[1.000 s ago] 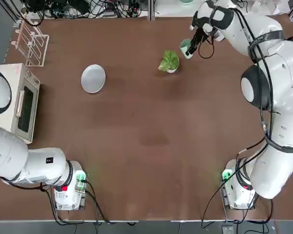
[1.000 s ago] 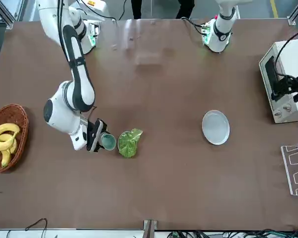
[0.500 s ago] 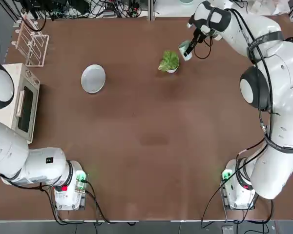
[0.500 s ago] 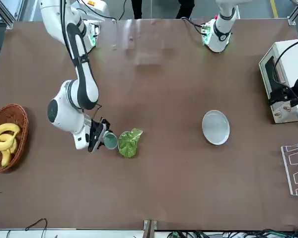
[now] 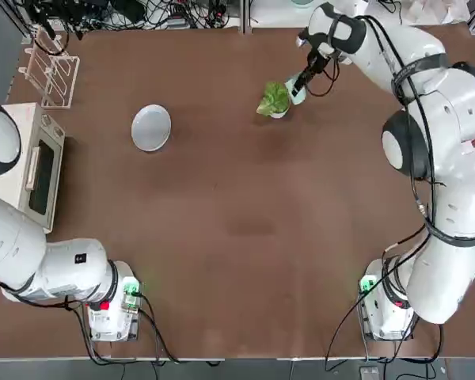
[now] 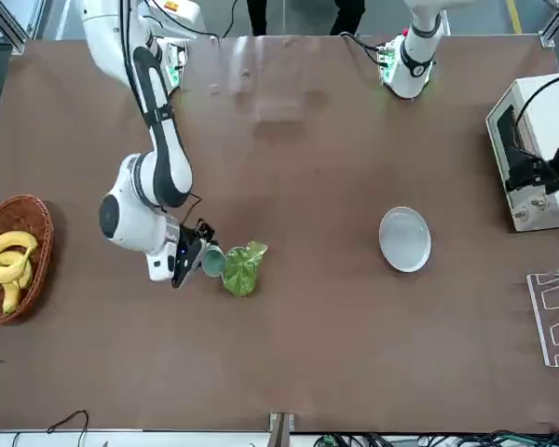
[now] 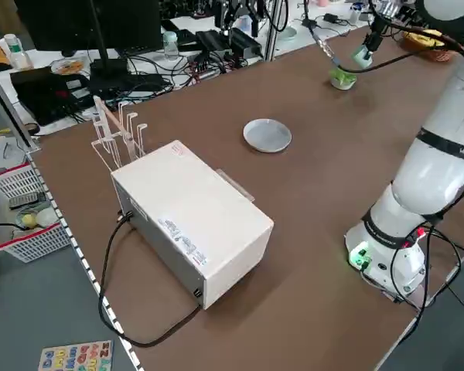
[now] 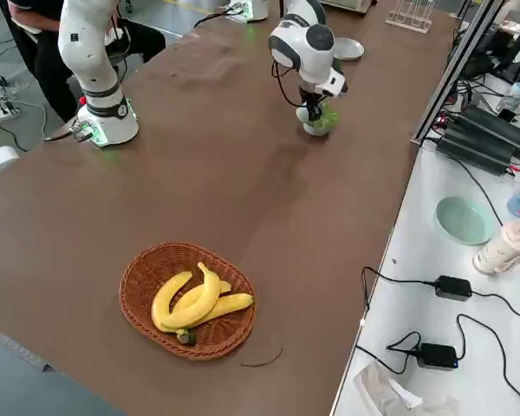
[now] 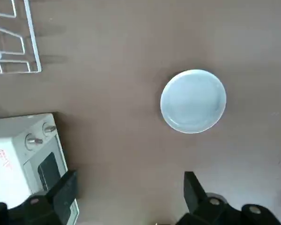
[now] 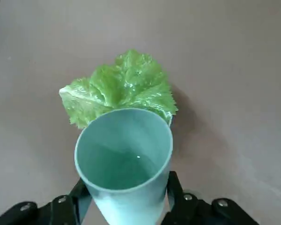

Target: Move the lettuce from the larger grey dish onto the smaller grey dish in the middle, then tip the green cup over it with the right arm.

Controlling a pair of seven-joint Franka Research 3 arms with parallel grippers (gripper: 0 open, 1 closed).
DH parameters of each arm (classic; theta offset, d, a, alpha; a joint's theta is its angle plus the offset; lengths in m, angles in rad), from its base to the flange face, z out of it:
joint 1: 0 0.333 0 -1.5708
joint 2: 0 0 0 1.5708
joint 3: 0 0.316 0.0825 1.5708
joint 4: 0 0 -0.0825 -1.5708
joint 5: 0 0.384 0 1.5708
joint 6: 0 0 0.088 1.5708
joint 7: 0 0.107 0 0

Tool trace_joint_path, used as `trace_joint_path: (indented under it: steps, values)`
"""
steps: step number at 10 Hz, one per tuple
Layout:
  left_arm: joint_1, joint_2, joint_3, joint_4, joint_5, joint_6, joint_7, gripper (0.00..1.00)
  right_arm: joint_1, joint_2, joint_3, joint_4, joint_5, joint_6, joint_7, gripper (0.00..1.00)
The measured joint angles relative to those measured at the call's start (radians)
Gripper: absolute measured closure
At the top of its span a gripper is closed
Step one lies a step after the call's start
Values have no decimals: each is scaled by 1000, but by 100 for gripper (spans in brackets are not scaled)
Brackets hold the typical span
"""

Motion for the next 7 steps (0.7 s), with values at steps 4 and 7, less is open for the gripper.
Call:
trace_joint_path:
  steps: [4,7]
  values:
    - [13,3,-3,-16,0,-30,5,0,1,28,-4,38,0,-48,125,32]
    - [11,15,-6,-18,0,-39,5,0,1,47,-9,61,-1,-102,246,32]
